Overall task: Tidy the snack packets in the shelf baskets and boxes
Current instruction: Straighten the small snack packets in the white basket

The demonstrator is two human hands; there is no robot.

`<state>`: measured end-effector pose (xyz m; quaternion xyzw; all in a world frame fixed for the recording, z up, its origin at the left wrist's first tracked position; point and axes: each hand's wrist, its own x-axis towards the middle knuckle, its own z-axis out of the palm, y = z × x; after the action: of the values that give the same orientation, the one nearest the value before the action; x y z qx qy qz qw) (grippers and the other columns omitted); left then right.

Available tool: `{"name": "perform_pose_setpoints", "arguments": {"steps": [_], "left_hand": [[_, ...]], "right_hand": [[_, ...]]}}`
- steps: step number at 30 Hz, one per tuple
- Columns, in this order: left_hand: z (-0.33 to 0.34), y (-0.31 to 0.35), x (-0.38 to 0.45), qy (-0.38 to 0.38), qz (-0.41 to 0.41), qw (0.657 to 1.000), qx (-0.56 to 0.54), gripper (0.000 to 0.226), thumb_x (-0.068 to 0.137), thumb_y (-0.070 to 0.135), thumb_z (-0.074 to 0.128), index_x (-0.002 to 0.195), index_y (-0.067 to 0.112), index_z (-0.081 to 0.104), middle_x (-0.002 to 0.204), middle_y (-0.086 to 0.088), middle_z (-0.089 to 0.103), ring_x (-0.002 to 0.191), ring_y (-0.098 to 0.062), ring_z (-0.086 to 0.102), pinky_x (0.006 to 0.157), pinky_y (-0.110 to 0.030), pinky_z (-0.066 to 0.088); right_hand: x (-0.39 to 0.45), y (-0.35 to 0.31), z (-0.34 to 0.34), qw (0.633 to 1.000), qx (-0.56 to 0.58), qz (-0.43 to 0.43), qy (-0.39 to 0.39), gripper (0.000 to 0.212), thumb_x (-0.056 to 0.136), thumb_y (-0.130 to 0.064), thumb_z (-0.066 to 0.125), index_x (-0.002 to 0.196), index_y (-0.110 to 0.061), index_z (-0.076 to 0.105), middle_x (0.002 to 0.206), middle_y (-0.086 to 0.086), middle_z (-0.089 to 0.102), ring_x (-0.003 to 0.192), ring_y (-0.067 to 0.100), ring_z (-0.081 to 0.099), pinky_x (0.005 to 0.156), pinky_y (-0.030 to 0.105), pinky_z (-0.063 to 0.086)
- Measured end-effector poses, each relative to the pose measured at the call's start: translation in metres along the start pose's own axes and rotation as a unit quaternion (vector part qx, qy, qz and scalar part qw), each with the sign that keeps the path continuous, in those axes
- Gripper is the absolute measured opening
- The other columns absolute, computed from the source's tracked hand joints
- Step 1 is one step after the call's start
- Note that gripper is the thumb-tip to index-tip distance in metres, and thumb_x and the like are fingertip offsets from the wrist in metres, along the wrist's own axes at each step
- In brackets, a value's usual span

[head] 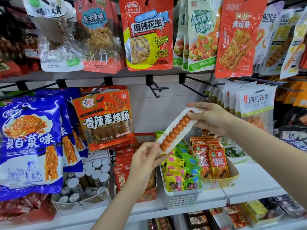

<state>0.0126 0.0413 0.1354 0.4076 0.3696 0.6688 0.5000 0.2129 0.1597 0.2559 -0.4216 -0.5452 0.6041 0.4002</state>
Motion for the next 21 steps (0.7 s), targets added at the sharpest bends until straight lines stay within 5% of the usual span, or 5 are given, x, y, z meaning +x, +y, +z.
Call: {"name": "perform_pose_setpoints", "arguments": {"steps": [7,14,21], "left_hand": [[0.000,0.002,0.000,0.024,-0.049,0.998,-0.023,0.047,0.080,-0.008,0.071,0.121,0.011,0.059,0.117,-0.006,0.071,0.108,-0.022,0.068,0.083,-0.026,0.057],[0.000,0.001,-0.001,0.051,-0.053,0.995,-0.060,0.056,0.076,-0.013,0.070,0.121,0.014,0.048,0.115,-0.011,0.071,0.106,-0.026,0.069,0.078,-0.028,0.058],[0.001,0.017,0.003,0.000,-0.223,0.920,-0.322,0.056,0.094,0.049,0.051,0.127,0.004,0.061,0.128,-0.025,0.062,0.110,-0.033,0.066,0.078,-0.034,0.060]], "right_hand": [[0.002,0.000,-0.004,0.999,0.006,-0.039,-0.026,0.038,0.083,0.003,0.069,0.118,-0.010,0.063,0.110,0.020,0.070,0.098,0.030,0.071,0.079,0.037,0.060],[0.003,0.003,-0.002,0.998,0.018,-0.048,-0.025,0.049,0.081,0.004,0.070,0.123,-0.017,0.057,0.101,0.013,0.074,0.095,0.029,0.072,0.074,0.035,0.061],[-0.002,0.008,-0.006,0.994,0.028,-0.088,-0.050,0.032,0.078,-0.003,0.070,0.110,0.000,0.065,0.104,0.016,0.073,0.099,0.028,0.070,0.079,0.027,0.058]]}}
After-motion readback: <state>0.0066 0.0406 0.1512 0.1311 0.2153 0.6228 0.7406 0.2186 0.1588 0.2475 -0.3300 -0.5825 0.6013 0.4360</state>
